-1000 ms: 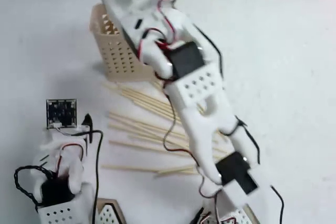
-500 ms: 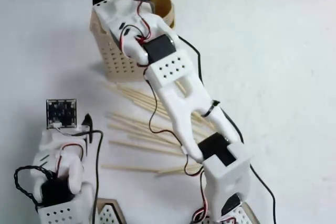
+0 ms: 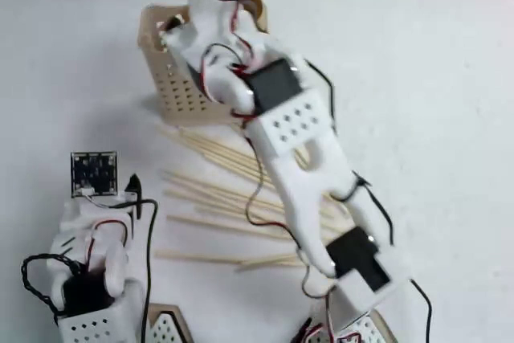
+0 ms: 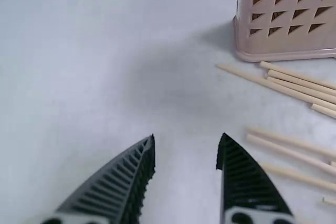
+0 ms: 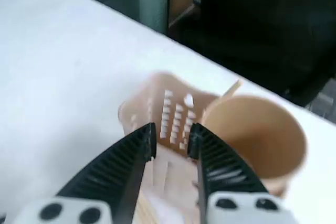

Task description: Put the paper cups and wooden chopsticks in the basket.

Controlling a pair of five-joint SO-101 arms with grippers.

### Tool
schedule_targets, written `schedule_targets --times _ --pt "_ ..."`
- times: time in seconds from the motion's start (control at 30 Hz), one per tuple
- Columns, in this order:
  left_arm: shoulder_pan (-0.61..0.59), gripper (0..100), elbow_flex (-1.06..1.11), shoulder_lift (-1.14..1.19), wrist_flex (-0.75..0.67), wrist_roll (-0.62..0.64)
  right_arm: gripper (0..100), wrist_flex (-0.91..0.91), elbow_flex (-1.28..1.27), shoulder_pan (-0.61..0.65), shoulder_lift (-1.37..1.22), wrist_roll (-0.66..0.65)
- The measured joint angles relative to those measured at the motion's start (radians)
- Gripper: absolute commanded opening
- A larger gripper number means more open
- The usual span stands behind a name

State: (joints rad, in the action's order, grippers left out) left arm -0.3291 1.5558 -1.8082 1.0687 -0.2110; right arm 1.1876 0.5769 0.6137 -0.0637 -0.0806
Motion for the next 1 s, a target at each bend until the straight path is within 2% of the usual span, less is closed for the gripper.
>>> schedule_targets --times 0.33,0.4,0.63,0.8,1.0 --pt "0.000 20 0.000 0.000 0.000 0.000 10.1 0.468 0.002 -0.140 0.149 -0.002" --pt "0.000 20 0.000 0.000 0.000 0.000 10.1 0.511 -0.002 -0.169 0.153 -0.049" --pt "0.000 20 0.000 0.000 0.000 0.000 12.4 0.526 -0.232 -0.293 0.245 -0.287" --pt "0.000 20 0.000 0.000 0.000 0.000 23.2 0.525 -0.474 -0.327 0.276 -0.324" --pt "0.000 20 0.002 0.000 0.000 0.000 23.5 0.361 -0.750 -0.345 0.226 -0.327"
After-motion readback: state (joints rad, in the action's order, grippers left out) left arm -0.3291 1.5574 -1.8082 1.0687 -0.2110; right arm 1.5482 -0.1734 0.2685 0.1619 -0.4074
